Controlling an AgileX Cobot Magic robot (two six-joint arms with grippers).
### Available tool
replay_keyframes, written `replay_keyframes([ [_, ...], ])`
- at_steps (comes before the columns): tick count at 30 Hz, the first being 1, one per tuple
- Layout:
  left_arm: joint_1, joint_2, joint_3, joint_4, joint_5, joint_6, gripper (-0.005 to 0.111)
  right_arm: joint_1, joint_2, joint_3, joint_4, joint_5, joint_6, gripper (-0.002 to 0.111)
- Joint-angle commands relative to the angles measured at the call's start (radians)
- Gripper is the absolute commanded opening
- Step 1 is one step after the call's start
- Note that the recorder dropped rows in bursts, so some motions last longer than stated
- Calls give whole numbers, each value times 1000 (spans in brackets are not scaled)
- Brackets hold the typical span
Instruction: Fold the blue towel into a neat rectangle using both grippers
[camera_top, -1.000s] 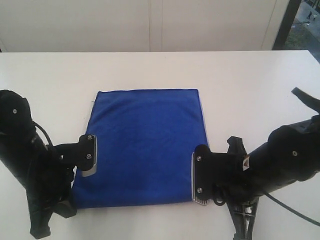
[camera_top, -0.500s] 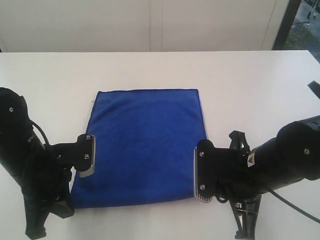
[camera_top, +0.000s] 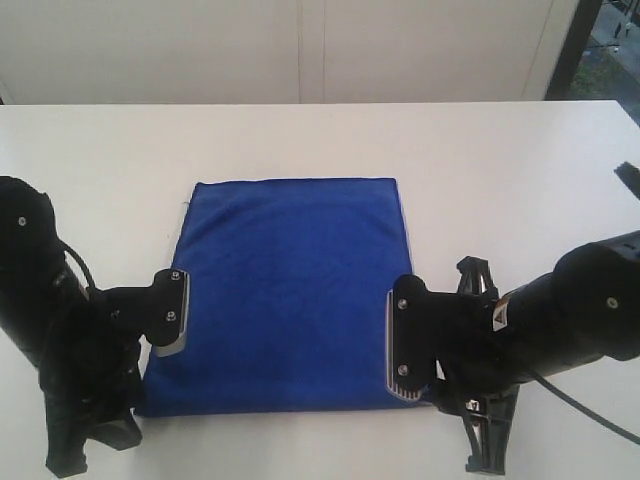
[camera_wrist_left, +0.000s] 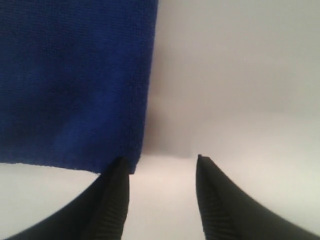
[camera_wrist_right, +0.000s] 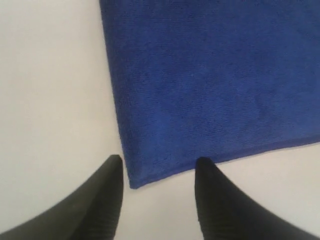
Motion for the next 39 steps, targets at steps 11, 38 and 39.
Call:
replay_keyframes([
  [11, 1, 20, 5, -5, -39, 27, 48, 4, 94, 5, 1, -27, -4, 44],
  [38, 1, -20, 1, -5, 4, 22, 0, 4, -22, 5, 34, 10, 94, 0],
  [39, 1, -37, -1, -5, 9, 20, 0, 4, -38, 5, 34, 10, 100, 0],
])
